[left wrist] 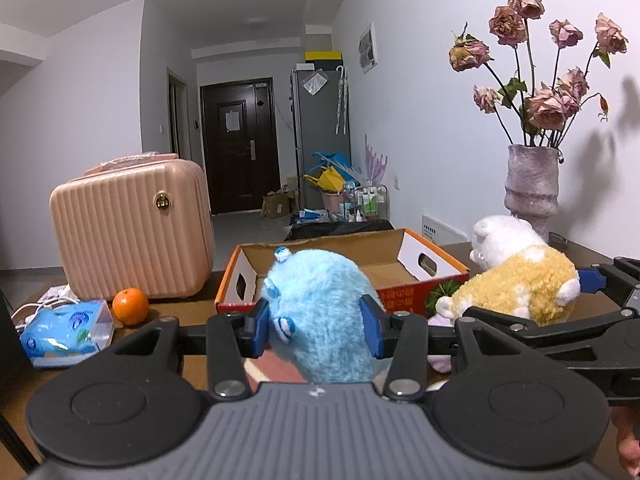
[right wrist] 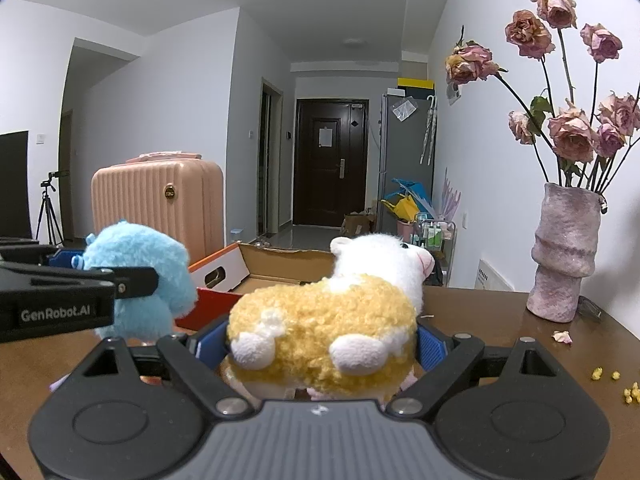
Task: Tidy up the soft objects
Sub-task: 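Lift and carry both plushes toward the open cardboard box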
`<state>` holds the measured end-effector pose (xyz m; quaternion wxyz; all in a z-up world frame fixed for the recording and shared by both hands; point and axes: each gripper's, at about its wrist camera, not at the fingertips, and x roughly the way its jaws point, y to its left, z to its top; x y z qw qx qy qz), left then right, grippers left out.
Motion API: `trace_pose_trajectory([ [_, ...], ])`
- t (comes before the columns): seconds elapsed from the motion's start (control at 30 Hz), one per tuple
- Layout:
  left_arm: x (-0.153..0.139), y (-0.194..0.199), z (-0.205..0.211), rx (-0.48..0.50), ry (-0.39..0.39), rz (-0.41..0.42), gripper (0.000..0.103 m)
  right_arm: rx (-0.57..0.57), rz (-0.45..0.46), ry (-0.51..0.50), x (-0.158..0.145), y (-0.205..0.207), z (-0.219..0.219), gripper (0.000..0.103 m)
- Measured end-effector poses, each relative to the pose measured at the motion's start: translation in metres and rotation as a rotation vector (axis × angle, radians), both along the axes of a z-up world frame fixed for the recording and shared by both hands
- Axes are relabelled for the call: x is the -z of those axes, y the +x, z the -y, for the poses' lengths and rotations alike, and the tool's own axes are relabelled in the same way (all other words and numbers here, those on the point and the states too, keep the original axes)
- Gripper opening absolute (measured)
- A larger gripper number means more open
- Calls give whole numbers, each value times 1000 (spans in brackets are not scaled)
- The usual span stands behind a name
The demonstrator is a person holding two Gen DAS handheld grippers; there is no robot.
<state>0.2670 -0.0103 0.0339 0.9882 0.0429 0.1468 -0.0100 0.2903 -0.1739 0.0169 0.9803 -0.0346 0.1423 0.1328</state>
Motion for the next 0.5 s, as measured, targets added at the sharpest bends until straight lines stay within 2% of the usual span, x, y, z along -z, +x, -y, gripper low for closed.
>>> trace_pose_trajectory([
  [0.5,-2,47,-17,-18,-6,19,46,6,11,0,2,49,-8,91],
])
